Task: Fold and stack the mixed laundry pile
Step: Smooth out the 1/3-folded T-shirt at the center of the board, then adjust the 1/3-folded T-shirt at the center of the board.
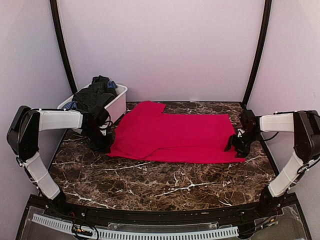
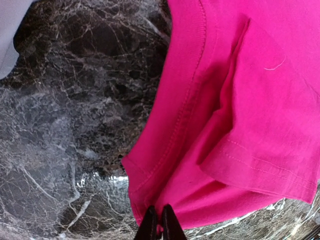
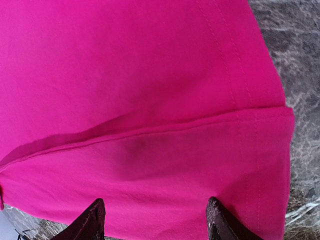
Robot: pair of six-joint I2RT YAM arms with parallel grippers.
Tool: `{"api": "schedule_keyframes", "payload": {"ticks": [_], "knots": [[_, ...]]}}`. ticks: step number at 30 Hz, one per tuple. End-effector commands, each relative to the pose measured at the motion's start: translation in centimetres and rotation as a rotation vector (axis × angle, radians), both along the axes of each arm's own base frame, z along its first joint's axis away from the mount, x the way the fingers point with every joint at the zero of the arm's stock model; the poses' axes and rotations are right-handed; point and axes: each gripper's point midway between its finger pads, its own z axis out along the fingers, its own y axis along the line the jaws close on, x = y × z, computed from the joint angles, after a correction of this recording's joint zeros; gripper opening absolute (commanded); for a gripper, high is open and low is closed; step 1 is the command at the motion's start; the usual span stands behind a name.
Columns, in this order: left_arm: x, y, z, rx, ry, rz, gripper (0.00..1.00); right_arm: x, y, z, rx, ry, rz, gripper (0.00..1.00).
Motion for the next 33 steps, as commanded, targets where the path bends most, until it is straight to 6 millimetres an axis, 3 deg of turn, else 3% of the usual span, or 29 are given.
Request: {"api": "schedule_keyframes", "payload": {"ticks": [1,4,7,10,14,18,23,27,33], "knots": [[-3.5,1.1,-1.3,0.030,0.105,-0.024,0.09,-4.2,-2.2,-1.3,-0.094,0.136,-0.011,0.66],[-3.9,1.0,-0.6,0.033,0.093,-0.041,0.23,-3.6,-1.4,0.7,-0.049,0.077,0.014,0.65],[-2.7,0.4,2.5,-0.002,-0.011,-0.053,0.38,-2.0,-1.3,3.4,-0.059,-0.040,0.070,0.65],[-1.7,-1.0,5.3,-0.078,-0.092,-0.077,0.42,-0.9,-0.7,5.8,-0.029,-0.144,0.086,0.67],[-1.1,-4.1,6.9,-0.174,-0.139,-0.118,0.43,0.5,2.6,8.4,0.107,-0.290,0.174,0.65],[-0.5,-5.7,6.1,-0.255,-0.124,-0.065,0.42,0.8,8.5,11.1,0.273,-0.404,0.324,0.64],[-0.6,-8.6,5.0,-0.358,-0.115,-0.049,0.41,0.1,16.4,12.2,0.400,-0.430,0.522,0.60],[-0.5,-7.5,3.6,-0.293,-0.100,0.026,0.39,0.0,23.2,13.1,0.454,-0.429,0.624,0.55],[0.4,-4.8,2.3,-0.234,-0.093,0.106,0.37,-1.7,33.3,11.7,0.467,-0.400,0.779,0.48]]}}
